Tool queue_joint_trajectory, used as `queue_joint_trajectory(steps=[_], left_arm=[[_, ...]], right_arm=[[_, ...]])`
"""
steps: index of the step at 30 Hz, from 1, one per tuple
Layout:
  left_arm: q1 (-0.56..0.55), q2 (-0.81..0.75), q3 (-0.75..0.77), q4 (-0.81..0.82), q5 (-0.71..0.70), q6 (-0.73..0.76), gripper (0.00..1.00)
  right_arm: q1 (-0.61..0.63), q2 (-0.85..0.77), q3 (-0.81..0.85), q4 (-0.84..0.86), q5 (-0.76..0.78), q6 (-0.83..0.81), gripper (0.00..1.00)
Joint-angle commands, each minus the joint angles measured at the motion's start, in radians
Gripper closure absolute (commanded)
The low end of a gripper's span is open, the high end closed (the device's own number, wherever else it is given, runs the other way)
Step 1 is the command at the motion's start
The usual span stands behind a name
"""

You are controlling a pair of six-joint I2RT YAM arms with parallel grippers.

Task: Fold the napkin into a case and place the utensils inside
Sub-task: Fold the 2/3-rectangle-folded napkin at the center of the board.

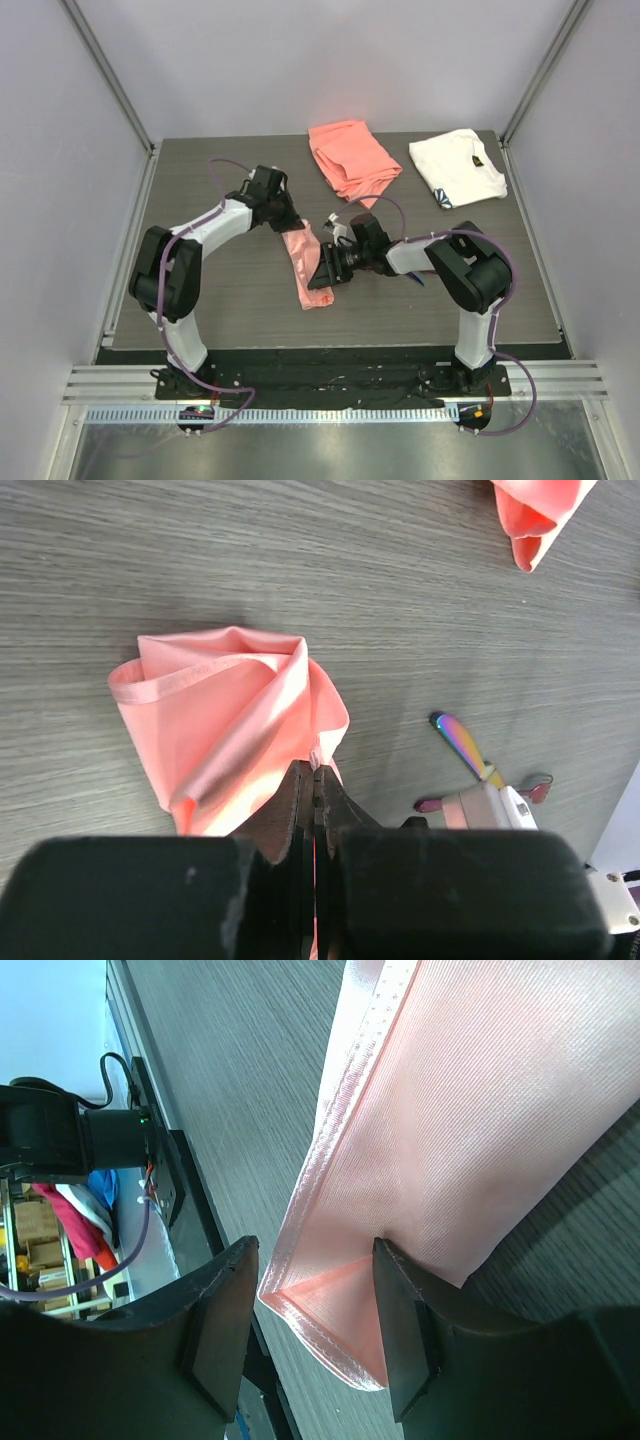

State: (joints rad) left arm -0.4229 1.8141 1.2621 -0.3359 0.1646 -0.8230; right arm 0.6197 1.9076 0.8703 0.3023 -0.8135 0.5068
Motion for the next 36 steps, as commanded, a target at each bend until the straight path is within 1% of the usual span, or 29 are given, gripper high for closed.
queue_joint_trajectory(steps=[1, 4, 8, 15, 20, 27, 32, 33, 34, 36], left_arm=[[-0.002, -0.062, -0.015, -0.040, -0.037, 0.016, 1.00], [-0.001, -0.082, -0.041, -0.032, -0.056, 0.019, 1.00], [0.015, -0.082, -0.043, -0.066, -0.115, 0.054, 1.00], [0.058, -0.058, -0.053, -0.051, -0.125, 0.104, 1.00], [0.088, -0.049, -0.108, -0.022, -0.158, 0.102, 1.00], [0.102, -0.050, -0.171, 0.024, -0.154, 0.081, 1.00], [0.118, -0.049, -0.197, 0.057, -0.157, 0.076, 1.00], [0.119, -0.045, -0.201, 0.058, -0.158, 0.074, 1.00], [0.122, -0.039, -0.202, 0.064, -0.157, 0.073, 1.00], [0.127, -0.033, -0.216, 0.077, -0.151, 0.068, 1.00]], right_arm=[[0.005, 0.048, -0.042, -0.095, 0.083, -0.027, 0.44], [0.005, 0.051, -0.047, -0.094, 0.086, -0.021, 0.44], [0.006, 0.062, -0.045, -0.094, 0.083, -0.017, 0.44], [0.006, 0.054, -0.036, -0.130, 0.096, -0.036, 0.44], [0.006, 0.034, -0.040, -0.164, 0.106, -0.051, 0.43], [0.008, 0.031, -0.070, -0.169, 0.117, -0.045, 0.43], [0.009, -0.011, -0.120, -0.181, 0.137, -0.056, 0.48], [0.009, -0.036, -0.123, -0.193, 0.143, -0.063, 0.50], [0.009, -0.048, -0.126, -0.219, 0.149, -0.079, 0.55], [0.009, -0.091, -0.125, -0.244, 0.166, -0.085, 0.57]])
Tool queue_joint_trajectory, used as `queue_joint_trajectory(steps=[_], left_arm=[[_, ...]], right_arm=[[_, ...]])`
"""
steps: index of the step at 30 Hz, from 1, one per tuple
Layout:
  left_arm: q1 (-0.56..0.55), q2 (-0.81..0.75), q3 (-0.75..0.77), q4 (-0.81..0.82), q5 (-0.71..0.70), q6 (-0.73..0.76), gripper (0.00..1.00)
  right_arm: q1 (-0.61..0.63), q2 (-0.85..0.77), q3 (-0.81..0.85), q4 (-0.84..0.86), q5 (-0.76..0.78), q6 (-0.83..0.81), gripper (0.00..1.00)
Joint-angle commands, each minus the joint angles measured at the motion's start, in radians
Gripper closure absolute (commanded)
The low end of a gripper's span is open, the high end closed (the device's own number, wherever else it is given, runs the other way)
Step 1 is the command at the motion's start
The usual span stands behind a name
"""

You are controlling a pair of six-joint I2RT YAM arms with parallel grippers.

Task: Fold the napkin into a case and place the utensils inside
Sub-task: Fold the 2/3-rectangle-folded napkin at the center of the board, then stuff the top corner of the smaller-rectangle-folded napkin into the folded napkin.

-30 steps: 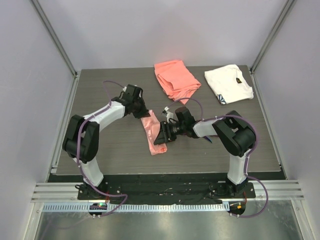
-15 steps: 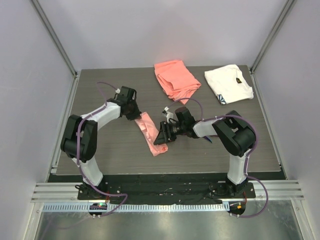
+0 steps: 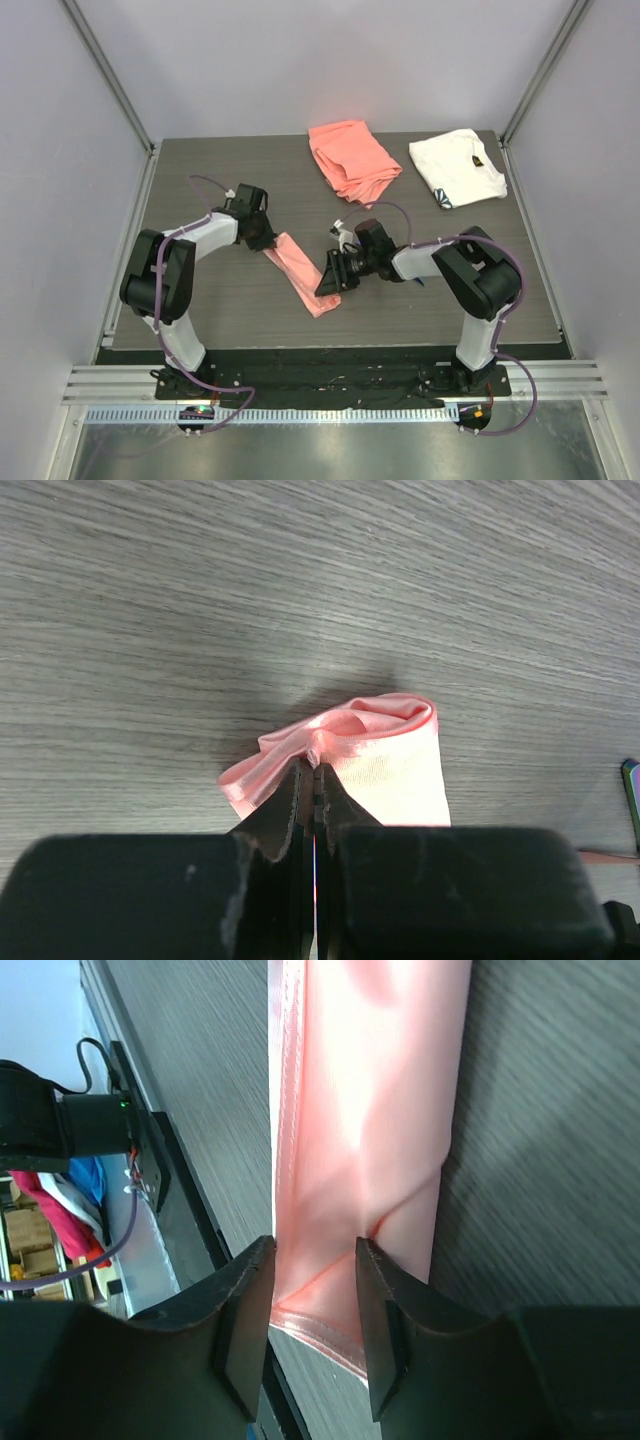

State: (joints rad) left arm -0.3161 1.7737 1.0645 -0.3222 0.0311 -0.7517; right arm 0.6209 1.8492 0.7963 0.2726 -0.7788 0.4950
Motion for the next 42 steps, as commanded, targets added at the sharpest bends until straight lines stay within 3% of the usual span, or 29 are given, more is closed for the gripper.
queue_joint_trajectory(steps=[1, 4, 9, 11, 12, 18, 30, 36, 38, 42], left_arm=[[0.023, 0.012, -0.023, 0.072, -0.013, -0.005, 1.00], [0.025, 0.021, -0.038, 0.087, 0.009, -0.017, 1.00], [0.028, 0.032, -0.063, 0.126, 0.039, -0.031, 1.00], [0.028, 0.032, -0.063, 0.124, 0.047, -0.032, 1.00], [0.029, 0.032, -0.061, 0.121, 0.046, -0.034, 1.00], [0.034, 0.010, -0.067, 0.127, 0.056, -0.035, 1.00], [0.034, -0.005, -0.089, 0.147, 0.092, -0.058, 1.00], [0.038, -0.045, -0.078, 0.137, 0.105, -0.064, 1.00], [0.046, -0.059, -0.067, 0.121, 0.118, -0.066, 0.97], [0.066, -0.106, -0.041, 0.081, 0.124, -0.063, 0.75]], right_arm=[[0.008, -0.047, -0.049, -0.231, 0.136, -0.076, 0.61], [0.008, -0.093, -0.042, -0.260, 0.142, -0.073, 0.70], [0.011, -0.123, -0.008, -0.328, 0.125, -0.075, 0.76], [0.014, -0.163, -0.006, -0.331, 0.115, -0.064, 0.75], [0.014, -0.179, -0.003, -0.329, 0.118, -0.061, 0.70], [0.025, -0.191, 0.079, -0.346, 0.127, -0.049, 0.67], [0.049, 0.085, 0.264, -0.184, 0.092, 0.016, 0.67], [0.048, 0.153, 0.173, -0.112, 0.092, 0.028, 0.68], [0.049, 0.162, 0.141, -0.089, 0.099, 0.030, 0.69], [0.046, 0.194, 0.127, -0.067, 0.096, 0.031, 0.69]])
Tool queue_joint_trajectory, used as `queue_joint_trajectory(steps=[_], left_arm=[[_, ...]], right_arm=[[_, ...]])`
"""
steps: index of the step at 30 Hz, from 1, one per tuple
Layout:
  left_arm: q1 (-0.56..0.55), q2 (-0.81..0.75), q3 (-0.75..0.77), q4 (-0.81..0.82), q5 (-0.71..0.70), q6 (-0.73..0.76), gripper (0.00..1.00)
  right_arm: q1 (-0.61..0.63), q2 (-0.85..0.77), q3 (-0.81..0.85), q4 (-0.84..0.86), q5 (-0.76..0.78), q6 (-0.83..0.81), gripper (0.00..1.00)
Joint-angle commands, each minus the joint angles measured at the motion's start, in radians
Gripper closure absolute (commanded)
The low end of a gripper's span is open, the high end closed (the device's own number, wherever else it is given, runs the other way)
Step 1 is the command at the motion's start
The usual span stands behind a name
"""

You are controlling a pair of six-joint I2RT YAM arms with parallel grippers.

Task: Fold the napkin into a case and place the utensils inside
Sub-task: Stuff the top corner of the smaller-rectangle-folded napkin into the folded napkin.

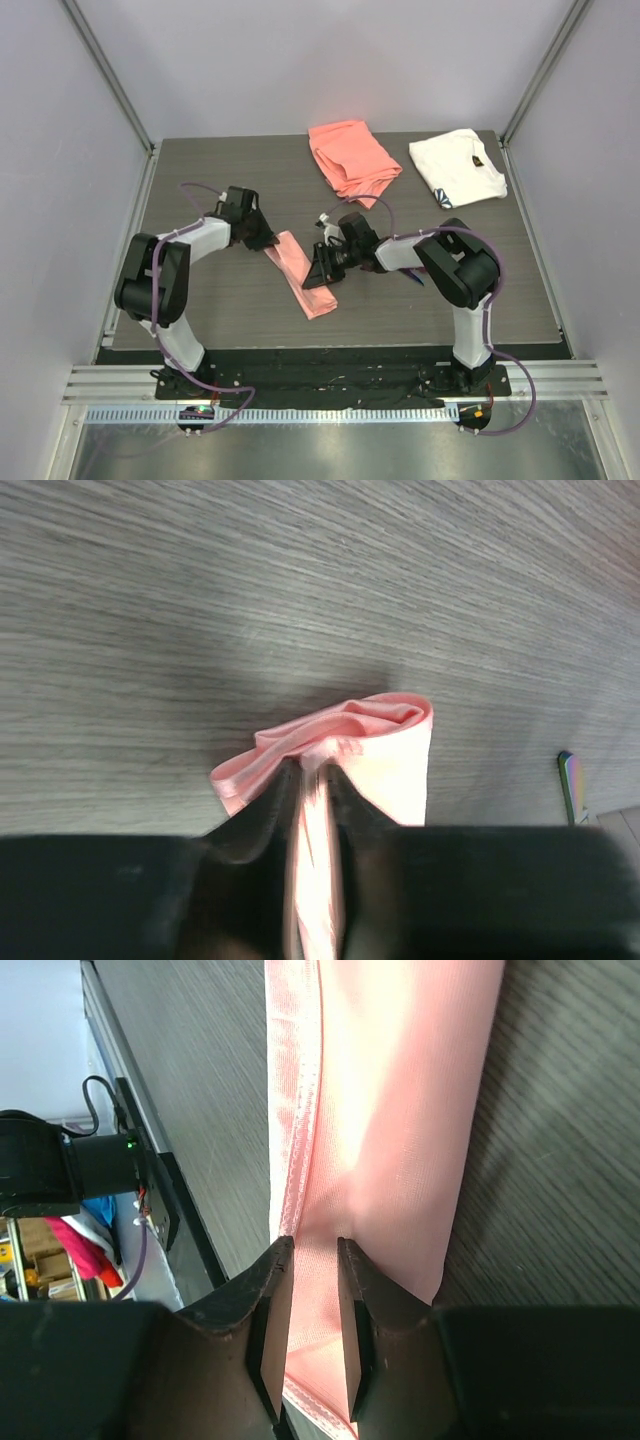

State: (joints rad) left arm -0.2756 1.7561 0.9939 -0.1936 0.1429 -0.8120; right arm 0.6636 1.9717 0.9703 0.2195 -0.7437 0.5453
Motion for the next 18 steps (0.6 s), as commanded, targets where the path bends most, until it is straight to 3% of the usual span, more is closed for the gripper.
queue_joint_trajectory(steps=[1, 5, 10, 18], left_arm=[[0.033, -0.099, 0.035, -0.055, 0.011, 0.002, 0.72], [0.041, -0.155, 0.072, -0.139, -0.023, 0.034, 0.58], [0.042, -0.187, 0.117, -0.250, -0.069, 0.069, 0.55], [0.041, -0.086, 0.198, -0.359, -0.045, 0.122, 0.50]], right_arm=[[0.002, 0.076, -0.047, -0.012, 0.057, -0.021, 0.69], [0.004, 0.084, -0.047, -0.008, 0.055, -0.025, 0.69], [0.001, 0.090, -0.053, 0.000, 0.049, -0.027, 0.70], [0.001, 0.102, -0.061, 0.012, 0.029, -0.034, 0.70]])
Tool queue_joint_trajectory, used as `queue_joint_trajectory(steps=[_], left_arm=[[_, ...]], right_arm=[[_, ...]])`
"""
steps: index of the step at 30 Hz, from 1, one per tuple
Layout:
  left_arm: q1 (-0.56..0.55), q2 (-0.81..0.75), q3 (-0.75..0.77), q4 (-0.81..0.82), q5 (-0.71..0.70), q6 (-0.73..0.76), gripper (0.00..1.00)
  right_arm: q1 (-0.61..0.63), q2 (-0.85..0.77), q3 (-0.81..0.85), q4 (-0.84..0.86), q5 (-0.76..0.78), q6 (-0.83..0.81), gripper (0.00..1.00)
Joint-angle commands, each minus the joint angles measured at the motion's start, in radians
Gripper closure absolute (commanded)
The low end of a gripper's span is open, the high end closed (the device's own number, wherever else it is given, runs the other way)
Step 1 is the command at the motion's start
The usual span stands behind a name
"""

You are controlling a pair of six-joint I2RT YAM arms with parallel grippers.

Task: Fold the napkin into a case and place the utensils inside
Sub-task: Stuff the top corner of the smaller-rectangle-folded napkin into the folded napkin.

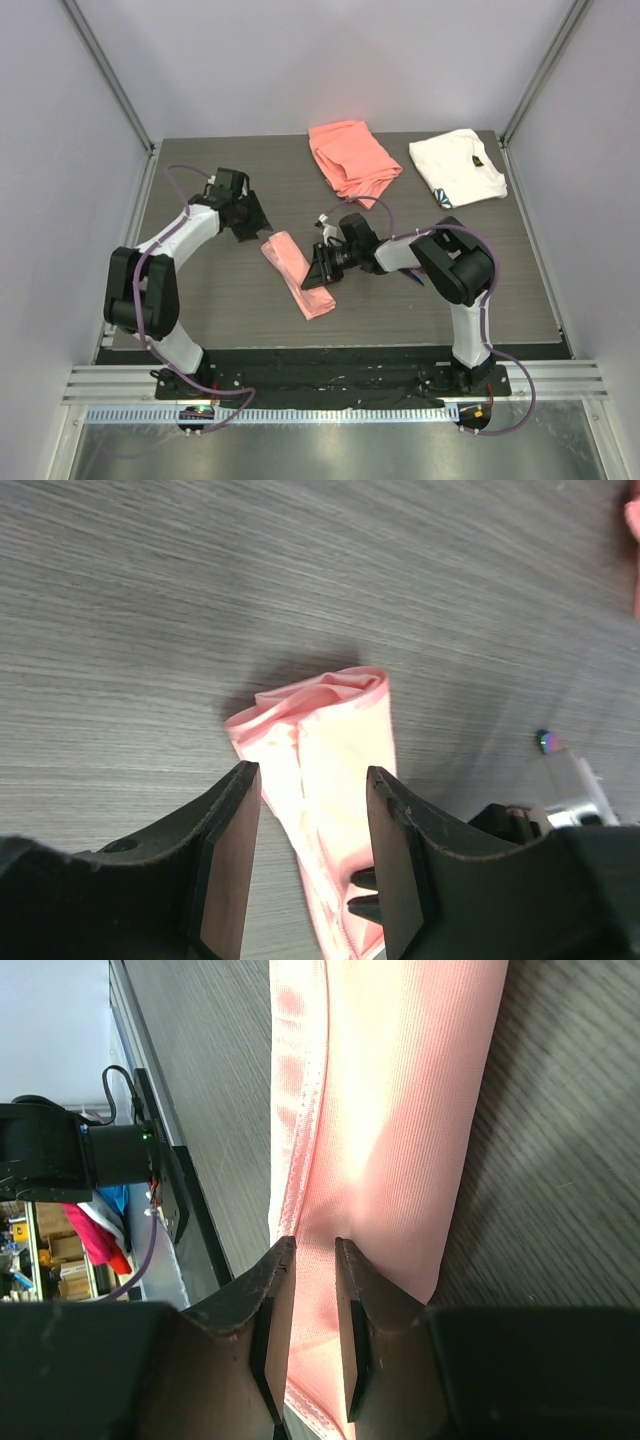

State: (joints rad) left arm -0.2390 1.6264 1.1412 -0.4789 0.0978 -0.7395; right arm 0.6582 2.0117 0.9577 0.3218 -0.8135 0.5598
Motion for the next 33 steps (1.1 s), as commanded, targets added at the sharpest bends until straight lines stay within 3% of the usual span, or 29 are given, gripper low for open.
queue_joint_trajectory(steps=[1, 8, 18, 21, 25, 32, 33], left_arm=[[0.004, 0.065, 0.057, -0.073, 0.002, 0.073, 0.51], [0.004, 0.136, 0.080, 0.000, 0.043, 0.092, 0.61], [0.004, 0.213, 0.103, 0.071, 0.120, 0.060, 0.68], [0.004, 0.230, 0.109, 0.074, 0.137, 0.051, 0.76], [0.004, 0.202, 0.104, 0.082, 0.128, 0.037, 1.00], [0.003, 0.089, 0.068, 0.042, 0.118, 0.008, 1.00], [0.003, 0.082, 0.060, 0.042, 0.123, 0.005, 1.00]], right_arm=[[0.004, 0.064, -0.047, -0.099, 0.099, -0.052, 0.70], [0.004, 0.053, -0.051, -0.112, 0.102, -0.066, 0.71], [0.004, 0.055, -0.054, -0.110, 0.097, -0.061, 0.71], [0.004, 0.045, -0.056, -0.109, 0.096, -0.058, 0.71], [0.006, 0.025, -0.045, -0.131, 0.102, -0.067, 0.71], [0.006, -0.079, 0.053, -0.322, 0.204, -0.149, 0.62], [0.004, -0.090, 0.082, -0.364, 0.209, -0.147, 0.57]])
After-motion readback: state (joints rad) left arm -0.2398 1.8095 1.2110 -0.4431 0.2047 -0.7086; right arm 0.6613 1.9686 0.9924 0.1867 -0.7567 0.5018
